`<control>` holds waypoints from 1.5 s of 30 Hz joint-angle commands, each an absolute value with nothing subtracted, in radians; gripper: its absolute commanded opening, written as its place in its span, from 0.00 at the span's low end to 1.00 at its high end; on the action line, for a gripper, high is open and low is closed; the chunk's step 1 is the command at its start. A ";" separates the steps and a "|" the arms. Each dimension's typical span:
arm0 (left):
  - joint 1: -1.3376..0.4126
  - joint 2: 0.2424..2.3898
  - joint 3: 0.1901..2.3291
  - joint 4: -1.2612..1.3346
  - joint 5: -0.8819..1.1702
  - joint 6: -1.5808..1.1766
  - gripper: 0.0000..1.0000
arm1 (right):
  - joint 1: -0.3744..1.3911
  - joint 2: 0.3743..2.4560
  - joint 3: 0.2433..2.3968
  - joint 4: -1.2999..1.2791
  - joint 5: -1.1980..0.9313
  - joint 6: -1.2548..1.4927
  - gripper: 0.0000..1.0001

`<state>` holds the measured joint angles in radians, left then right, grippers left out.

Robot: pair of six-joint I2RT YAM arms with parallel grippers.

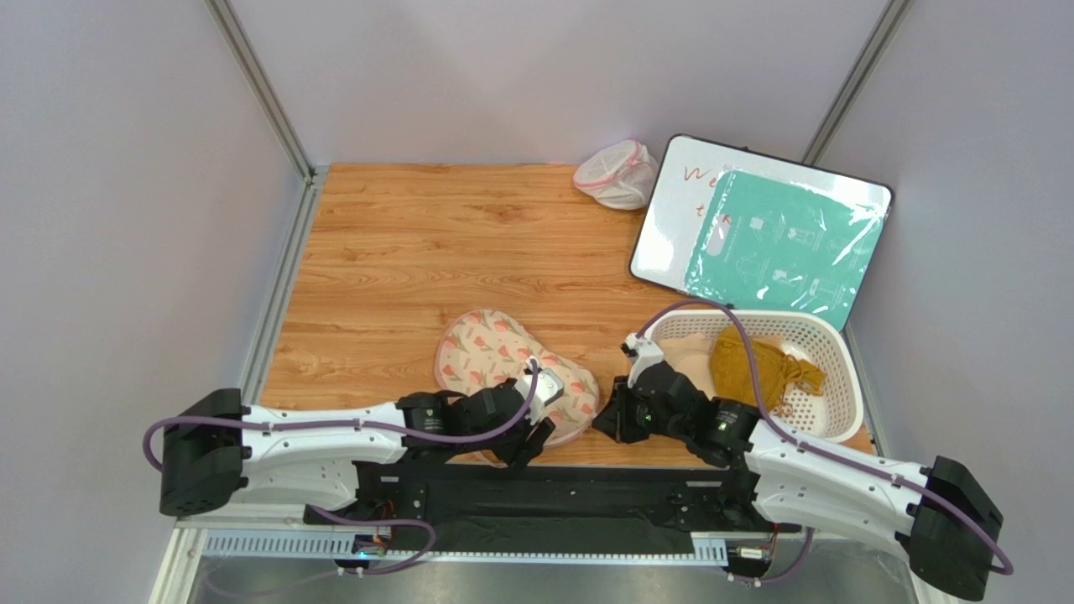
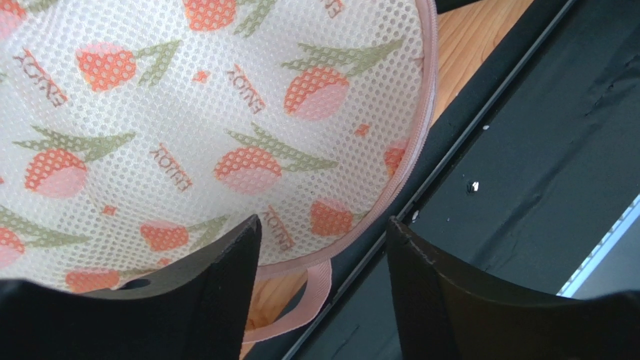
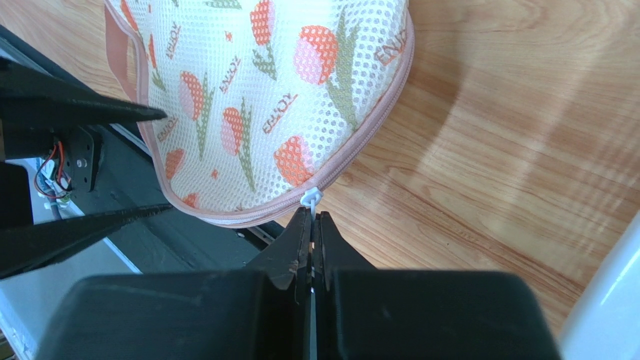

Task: Unzip the laundry bag and remove the bra
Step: Unzip the laundry bag at the center of the board.

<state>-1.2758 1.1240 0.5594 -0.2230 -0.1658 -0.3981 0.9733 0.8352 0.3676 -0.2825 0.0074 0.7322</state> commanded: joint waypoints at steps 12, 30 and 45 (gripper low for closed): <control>-1.304 1.359 0.831 -0.170 -0.087 -0.334 0.77 | 0.988 0.890 0.397 -0.195 -0.058 0.733 0.00; -1.304 1.491 0.792 -0.107 -0.113 -0.365 0.34 | 1.003 0.853 0.385 -0.206 -0.055 0.739 0.00; -1.304 1.398 0.715 -0.133 -0.129 -0.371 0.00 | 1.003 0.831 0.388 -0.258 -0.023 0.733 0.00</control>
